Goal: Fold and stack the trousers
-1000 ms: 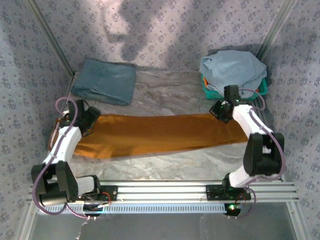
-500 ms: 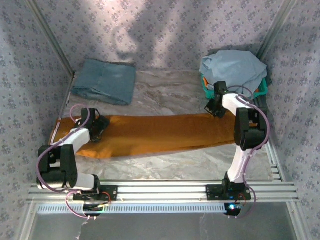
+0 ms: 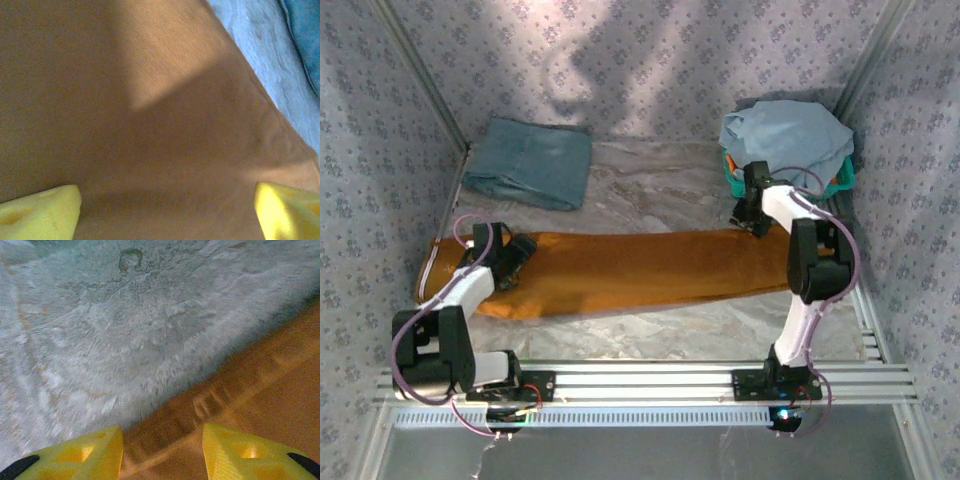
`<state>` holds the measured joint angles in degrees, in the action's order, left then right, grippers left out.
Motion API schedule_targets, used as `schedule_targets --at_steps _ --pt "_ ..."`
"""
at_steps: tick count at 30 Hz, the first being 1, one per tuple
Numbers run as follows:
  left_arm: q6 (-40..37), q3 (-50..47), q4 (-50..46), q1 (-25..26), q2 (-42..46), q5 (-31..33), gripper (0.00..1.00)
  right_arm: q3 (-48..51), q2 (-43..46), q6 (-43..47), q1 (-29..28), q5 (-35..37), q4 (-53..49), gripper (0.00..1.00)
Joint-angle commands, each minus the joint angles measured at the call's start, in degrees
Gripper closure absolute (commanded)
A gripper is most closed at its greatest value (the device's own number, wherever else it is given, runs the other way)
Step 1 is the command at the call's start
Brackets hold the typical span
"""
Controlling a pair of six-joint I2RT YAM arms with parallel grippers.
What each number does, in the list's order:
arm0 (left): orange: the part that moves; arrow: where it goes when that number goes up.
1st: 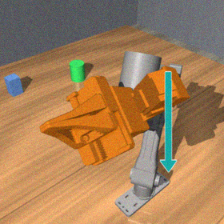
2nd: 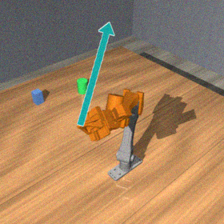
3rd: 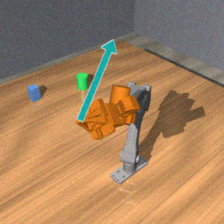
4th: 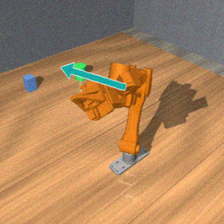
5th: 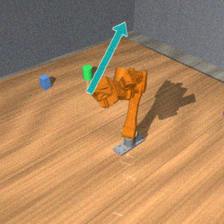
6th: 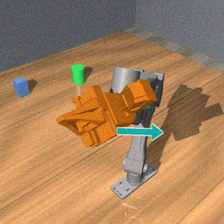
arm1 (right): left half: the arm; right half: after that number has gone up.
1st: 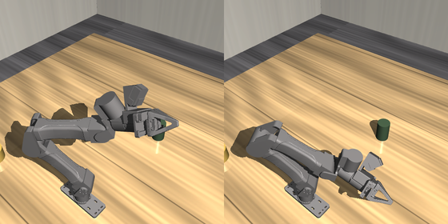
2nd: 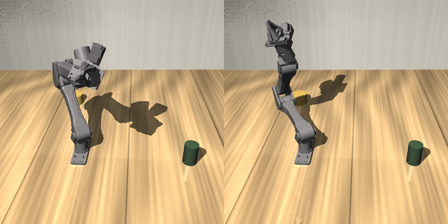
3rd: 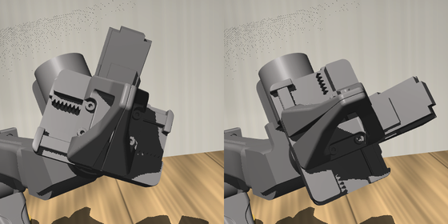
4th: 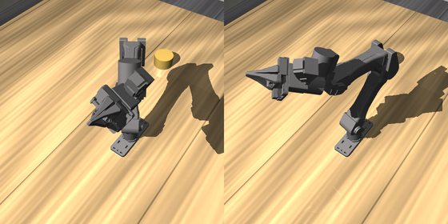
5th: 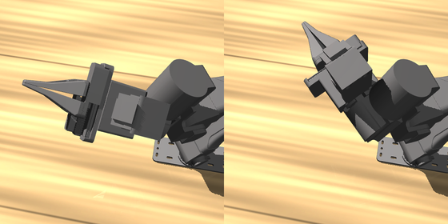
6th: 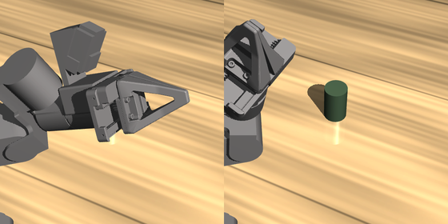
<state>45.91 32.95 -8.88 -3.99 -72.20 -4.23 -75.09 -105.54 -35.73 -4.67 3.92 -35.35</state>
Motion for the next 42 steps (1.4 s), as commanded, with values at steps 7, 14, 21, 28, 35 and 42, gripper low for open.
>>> schedule_targets --at_steps 7,14,21,28,35,42 --pt "-2.66 1.99 -9.07 8.31 11.09 0.05 0.03 11.20 18.17 2.26 -4.74 0.83 -6.42 0.50" --pt "3.49 -5.50 -2.32 11.68 9.44 1.60 0.03 22.36 18.63 0.13 -5.06 -2.61 -2.45 0.86" --pt "6.29 -11.78 0.31 10.09 8.73 9.18 0.00 30.10 15.84 -2.36 1.08 -7.97 2.31 0.87" --pt "4.99 -13.31 -0.42 4.14 11.03 7.82 0.00 32.53 22.22 -0.78 8.90 -11.31 -1.51 0.57" --pt "3.36 -12.02 -2.37 -0.62 11.50 4.93 0.01 34.42 24.55 1.24 19.02 -16.27 -3.38 0.56" --pt "2.41 -6.47 -6.81 0.03 14.48 0.61 0.00 28.59 30.58 0.73 17.53 -13.44 -2.71 0.55"
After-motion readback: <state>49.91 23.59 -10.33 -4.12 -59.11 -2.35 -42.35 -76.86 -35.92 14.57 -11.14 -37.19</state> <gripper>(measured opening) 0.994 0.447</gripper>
